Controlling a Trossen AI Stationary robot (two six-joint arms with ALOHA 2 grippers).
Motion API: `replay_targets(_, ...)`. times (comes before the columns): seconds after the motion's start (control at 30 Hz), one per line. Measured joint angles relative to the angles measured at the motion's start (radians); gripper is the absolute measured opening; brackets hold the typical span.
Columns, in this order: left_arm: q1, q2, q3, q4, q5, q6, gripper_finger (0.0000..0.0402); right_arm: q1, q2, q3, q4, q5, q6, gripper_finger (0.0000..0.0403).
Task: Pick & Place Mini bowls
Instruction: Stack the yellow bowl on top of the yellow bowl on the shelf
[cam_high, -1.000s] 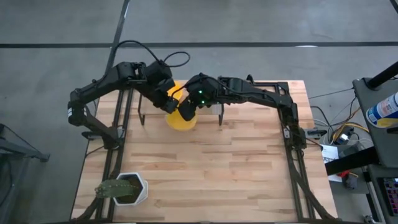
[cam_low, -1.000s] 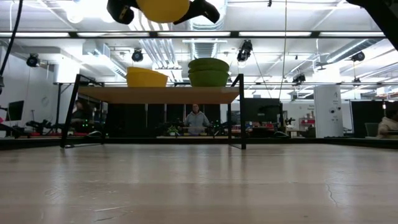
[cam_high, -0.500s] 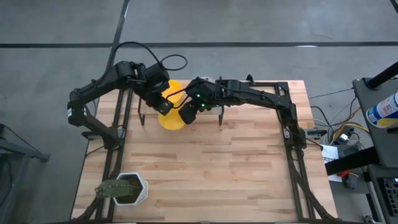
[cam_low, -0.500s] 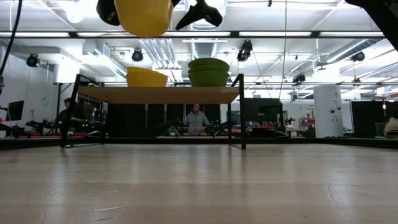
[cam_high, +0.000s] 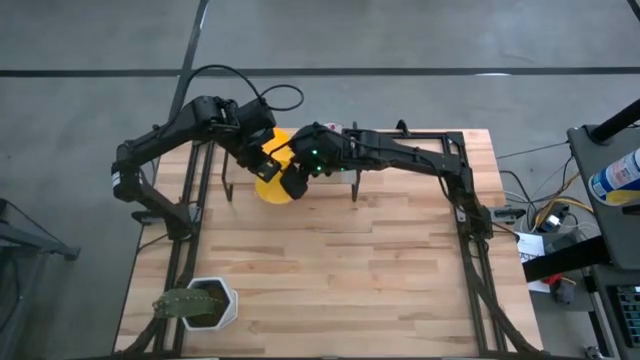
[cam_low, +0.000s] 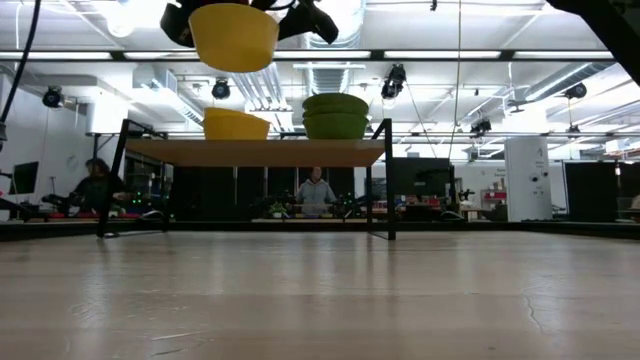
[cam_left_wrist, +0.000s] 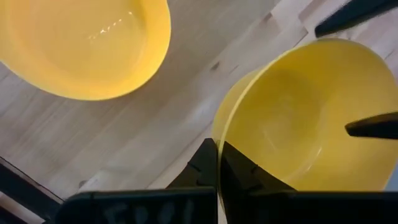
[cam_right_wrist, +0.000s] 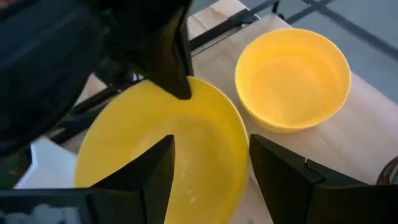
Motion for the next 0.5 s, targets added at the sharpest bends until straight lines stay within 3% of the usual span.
replay_targets(0.23,0.017,-0.037,0.001,-0.024,-0.007,0.024,0.0000,0.015,0.000,0.000,-0.021,-0.003,-0.094,0.0185)
replay_targets(0.5,0.116,-0.071,0.008,-0.011,-0.048,0.016,0.0000,0.020,0.003,0.000,-0.027,0.001,-0.147,0.0172)
